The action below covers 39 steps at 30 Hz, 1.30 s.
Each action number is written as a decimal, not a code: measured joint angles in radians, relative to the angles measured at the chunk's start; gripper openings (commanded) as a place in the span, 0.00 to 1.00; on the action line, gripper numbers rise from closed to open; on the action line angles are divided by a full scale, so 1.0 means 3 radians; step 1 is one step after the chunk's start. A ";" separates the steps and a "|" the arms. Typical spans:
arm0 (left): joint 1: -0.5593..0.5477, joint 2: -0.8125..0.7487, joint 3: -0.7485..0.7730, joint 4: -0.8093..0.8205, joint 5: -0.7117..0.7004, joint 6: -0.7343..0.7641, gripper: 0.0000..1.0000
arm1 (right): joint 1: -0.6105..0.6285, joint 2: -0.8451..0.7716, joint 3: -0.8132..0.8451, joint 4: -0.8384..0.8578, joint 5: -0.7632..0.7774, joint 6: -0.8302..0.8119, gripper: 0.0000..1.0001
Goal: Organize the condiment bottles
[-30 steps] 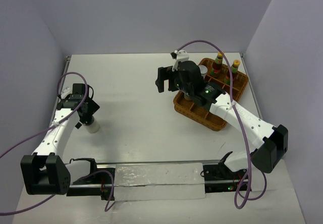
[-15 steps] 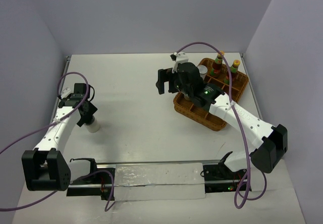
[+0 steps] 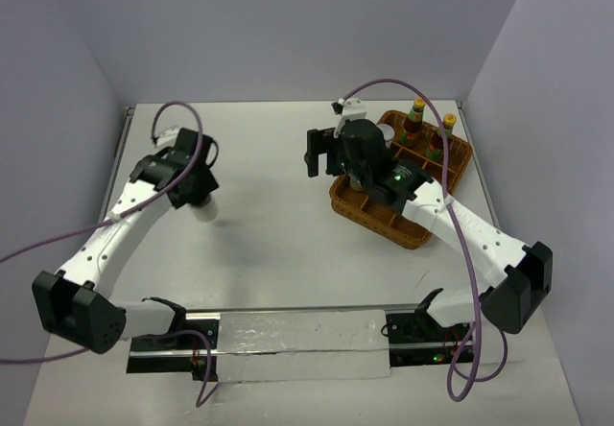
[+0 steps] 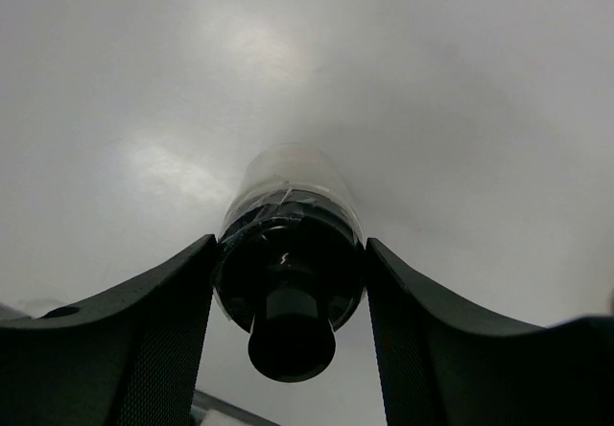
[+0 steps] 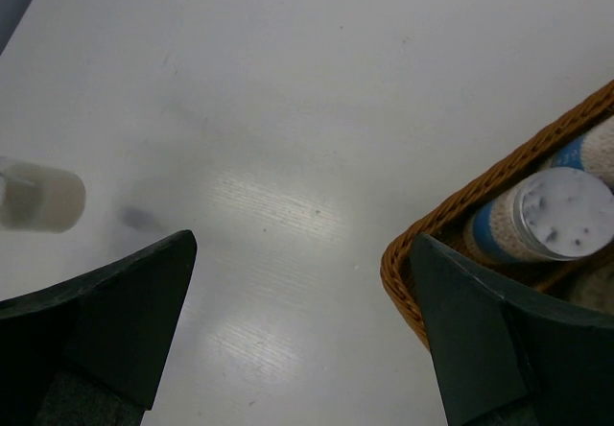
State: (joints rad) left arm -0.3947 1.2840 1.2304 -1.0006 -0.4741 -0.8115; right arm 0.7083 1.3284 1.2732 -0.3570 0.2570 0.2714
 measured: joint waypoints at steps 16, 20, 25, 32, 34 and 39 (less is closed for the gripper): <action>-0.1533 0.1489 0.0798 0.0164 0.0065 -0.0295 0.21 | -0.0824 -0.1264 -0.1086 -0.0130 0.0254 0.0000 1.00; -0.1733 0.1677 0.0968 0.0198 0.0104 -0.0361 0.21 | -0.0881 -0.1331 -0.1174 -0.0156 0.0274 0.0000 1.00; -0.1895 0.1906 0.1180 0.0287 0.0113 -0.0424 0.27 | -0.0888 -0.1301 -0.1182 -0.0179 0.0381 -0.0001 1.00; -0.1972 0.2052 0.1229 0.0311 0.0126 -0.0430 0.66 | -0.0893 -0.1394 -0.1280 -0.0173 0.0404 -0.0001 1.00; -0.1976 0.2067 0.1247 0.0317 0.0125 -0.0431 0.75 | -0.0893 -0.1421 -0.1280 -0.0172 0.0413 -0.0001 1.00; -0.1977 0.2086 0.1342 0.0273 0.0123 -0.0430 0.93 | -0.0894 -0.1566 -0.1328 -0.0144 0.0499 0.0000 1.00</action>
State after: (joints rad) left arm -0.9878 1.9099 1.6330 -0.9188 -0.4373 -0.9406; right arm 0.4400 0.8585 0.8748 -0.4002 0.4068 0.2714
